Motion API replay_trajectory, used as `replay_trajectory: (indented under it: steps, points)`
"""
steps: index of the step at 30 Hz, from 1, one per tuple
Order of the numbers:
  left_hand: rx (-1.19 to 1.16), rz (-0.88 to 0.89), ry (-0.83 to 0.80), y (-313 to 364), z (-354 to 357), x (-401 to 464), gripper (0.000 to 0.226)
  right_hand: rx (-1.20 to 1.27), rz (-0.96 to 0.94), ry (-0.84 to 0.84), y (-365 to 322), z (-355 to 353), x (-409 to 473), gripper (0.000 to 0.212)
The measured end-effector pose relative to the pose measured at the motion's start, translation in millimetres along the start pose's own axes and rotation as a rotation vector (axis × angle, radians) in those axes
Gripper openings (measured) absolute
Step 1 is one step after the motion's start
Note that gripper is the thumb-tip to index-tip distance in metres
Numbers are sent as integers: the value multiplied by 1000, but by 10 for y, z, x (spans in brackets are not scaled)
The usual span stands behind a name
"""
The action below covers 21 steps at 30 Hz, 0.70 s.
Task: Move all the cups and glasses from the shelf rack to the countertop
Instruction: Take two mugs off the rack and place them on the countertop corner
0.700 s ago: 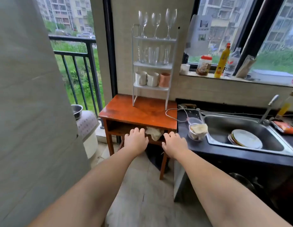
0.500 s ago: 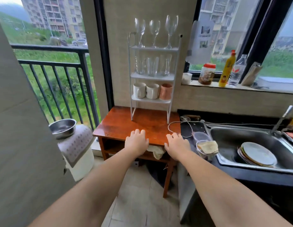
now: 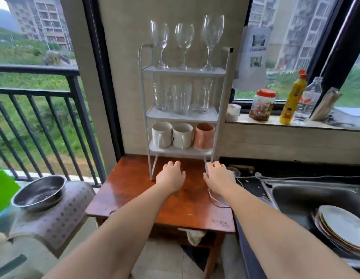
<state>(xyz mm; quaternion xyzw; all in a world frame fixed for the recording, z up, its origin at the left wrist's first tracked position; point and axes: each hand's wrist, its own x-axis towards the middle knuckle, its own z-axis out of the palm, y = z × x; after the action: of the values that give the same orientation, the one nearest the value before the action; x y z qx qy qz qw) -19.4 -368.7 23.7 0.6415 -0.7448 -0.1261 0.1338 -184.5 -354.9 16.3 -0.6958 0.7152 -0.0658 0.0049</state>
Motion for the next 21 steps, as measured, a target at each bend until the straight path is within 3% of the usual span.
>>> replay_trajectory:
  steps: [6, 12, 16, 21]
  points:
    - [-129, -44, -33, 33, 25, 834, 50, 208, 63, 43, 17, 61, 818, 46]
    - [-603, -227, -83, 139, 49, 1434, 53, 720, 311, 111, -151, 91, 1357, 42]
    - [-972, -337, -146, 192, 122, 1675, 43, 1239, 483, -55, -132, 160, 1662, 39]
    - [-1197, -420, -190, 187, 152, 1756, 29, 1437, 543, -93, -53, 205, 1847, 29]
